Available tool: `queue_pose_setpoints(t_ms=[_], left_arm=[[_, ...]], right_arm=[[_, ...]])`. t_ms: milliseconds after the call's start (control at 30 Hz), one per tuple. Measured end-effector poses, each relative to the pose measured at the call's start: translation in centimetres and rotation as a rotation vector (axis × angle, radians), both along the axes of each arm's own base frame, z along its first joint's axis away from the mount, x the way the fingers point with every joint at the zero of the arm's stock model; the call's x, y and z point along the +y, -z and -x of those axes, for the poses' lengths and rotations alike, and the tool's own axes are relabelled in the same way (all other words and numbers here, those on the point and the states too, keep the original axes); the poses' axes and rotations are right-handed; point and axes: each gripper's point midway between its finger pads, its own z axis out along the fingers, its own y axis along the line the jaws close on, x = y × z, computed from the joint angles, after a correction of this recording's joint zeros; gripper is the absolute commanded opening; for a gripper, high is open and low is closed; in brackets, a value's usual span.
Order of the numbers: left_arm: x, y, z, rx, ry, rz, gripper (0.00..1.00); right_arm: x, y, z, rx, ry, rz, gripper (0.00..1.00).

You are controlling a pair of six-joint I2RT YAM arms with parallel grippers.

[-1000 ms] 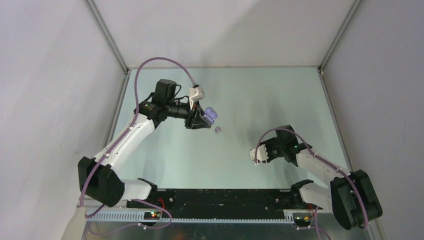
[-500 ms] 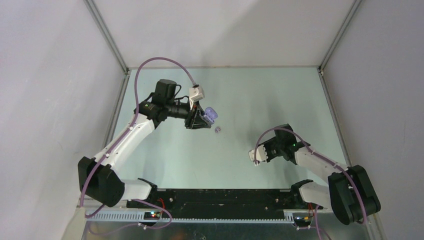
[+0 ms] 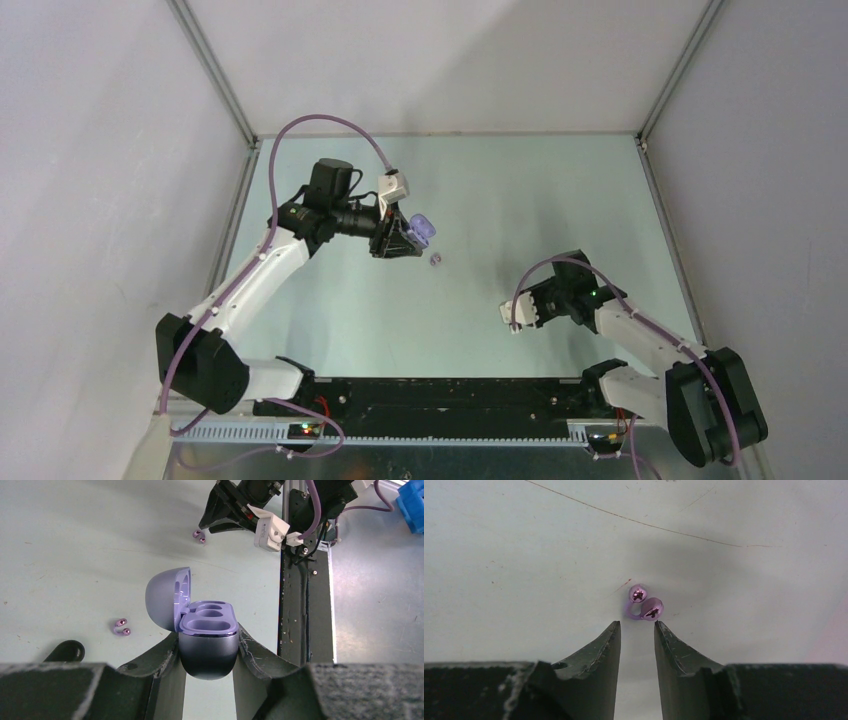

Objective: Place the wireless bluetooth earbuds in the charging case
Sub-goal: Adjust the left earbud at the center of the board.

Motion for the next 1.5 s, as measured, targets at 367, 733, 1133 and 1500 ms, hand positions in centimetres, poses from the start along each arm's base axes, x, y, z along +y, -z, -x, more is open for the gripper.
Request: queue_pose_setpoints(t_ms=[367, 733, 1133, 1500], left_arm=[[0.0, 0.0, 0.0, 0.000, -0.001, 0.000, 0.00], [0.1, 0.0, -0.1, 0.000, -0.003, -0.001, 0.00], [0.1, 0.0, -0.1, 0.000, -0.003, -0.001, 0.00], [0.1, 0.0, -0.1, 0.000, -0.003, -0.001, 0.00]], right_arm=[[0.1, 1.0, -0.1, 0.024, -0.007, 0.012, 0.34], [0.7, 0.9, -0.9, -0.009, -0.021, 0.009, 0.35], [1.6, 1.0, -1.4, -0.045, -0.044, 0.018, 0.28], [3.2, 1.1, -0.6, -0.041, -0.092, 0.018, 0.22]])
